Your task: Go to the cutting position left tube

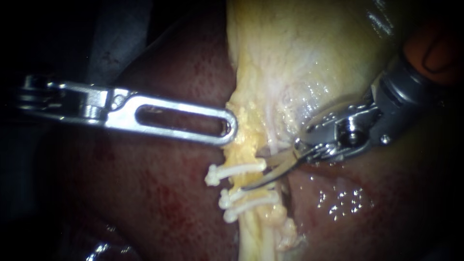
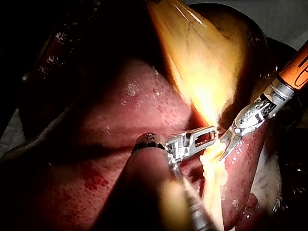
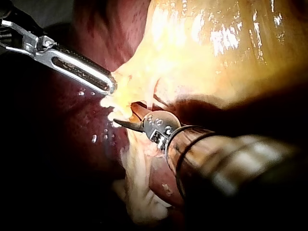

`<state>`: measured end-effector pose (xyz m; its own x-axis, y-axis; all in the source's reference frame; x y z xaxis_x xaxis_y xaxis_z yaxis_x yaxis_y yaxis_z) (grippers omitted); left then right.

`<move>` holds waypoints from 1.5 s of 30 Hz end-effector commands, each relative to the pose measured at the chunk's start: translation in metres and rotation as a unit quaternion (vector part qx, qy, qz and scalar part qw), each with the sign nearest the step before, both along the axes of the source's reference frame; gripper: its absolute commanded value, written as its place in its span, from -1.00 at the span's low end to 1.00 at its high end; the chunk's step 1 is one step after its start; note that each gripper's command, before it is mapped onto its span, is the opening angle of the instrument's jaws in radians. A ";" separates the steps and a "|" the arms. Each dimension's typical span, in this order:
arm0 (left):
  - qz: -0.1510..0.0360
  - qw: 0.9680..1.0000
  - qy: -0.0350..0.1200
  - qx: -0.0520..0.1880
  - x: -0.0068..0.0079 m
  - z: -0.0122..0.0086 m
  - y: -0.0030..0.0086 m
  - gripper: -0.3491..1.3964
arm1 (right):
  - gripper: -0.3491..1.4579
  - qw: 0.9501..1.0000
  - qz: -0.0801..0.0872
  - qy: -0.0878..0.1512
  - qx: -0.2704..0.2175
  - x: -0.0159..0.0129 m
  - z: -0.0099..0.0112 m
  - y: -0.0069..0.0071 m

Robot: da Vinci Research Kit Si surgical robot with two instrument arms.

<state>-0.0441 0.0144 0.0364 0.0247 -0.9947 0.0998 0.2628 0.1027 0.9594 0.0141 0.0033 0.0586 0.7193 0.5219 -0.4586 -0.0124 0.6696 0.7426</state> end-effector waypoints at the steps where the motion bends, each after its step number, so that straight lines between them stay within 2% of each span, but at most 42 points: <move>1: 0.000 1.000 0.000 0.000 0.0000 0.0000 0.0000 -1.00 | 0.09 1.000 0.001 0.001 0.000 0.0001 0.0001 -0.0001; 9: 0.000 1.000 0.000 0.000 -0.0002 0.0000 0.0000 -1.00 | 0.10 1.000 0.003 0.003 -0.004 0.0009 0.0008 -0.0009; 14: -0.001 1.000 0.001 0.000 -0.0003 0.0001 0.0000 -1.00 | 0.07 0.999 0.017 0.028 0.002 0.0015 0.0012 -0.0010; 22: -0.001 1.000 0.001 0.000 -0.0003 0.0001 0.0000 -1.00 | 0.03 0.999 0.029 0.035 0.009 0.0021 0.0016 -0.0014; 31: -0.001 1.000 0.001 0.000 -0.0004 0.0001 0.0000 -1.00 | 0.01 0.999 0.035 0.029 0.018 0.0022 0.0021 -0.0020; 45: -0.001 1.000 0.001 0.000 -0.0004 0.0001 0.0000 -1.00 | -0.01 0.998 0.043 0.031 0.026 0.0022 0.0021 -0.0018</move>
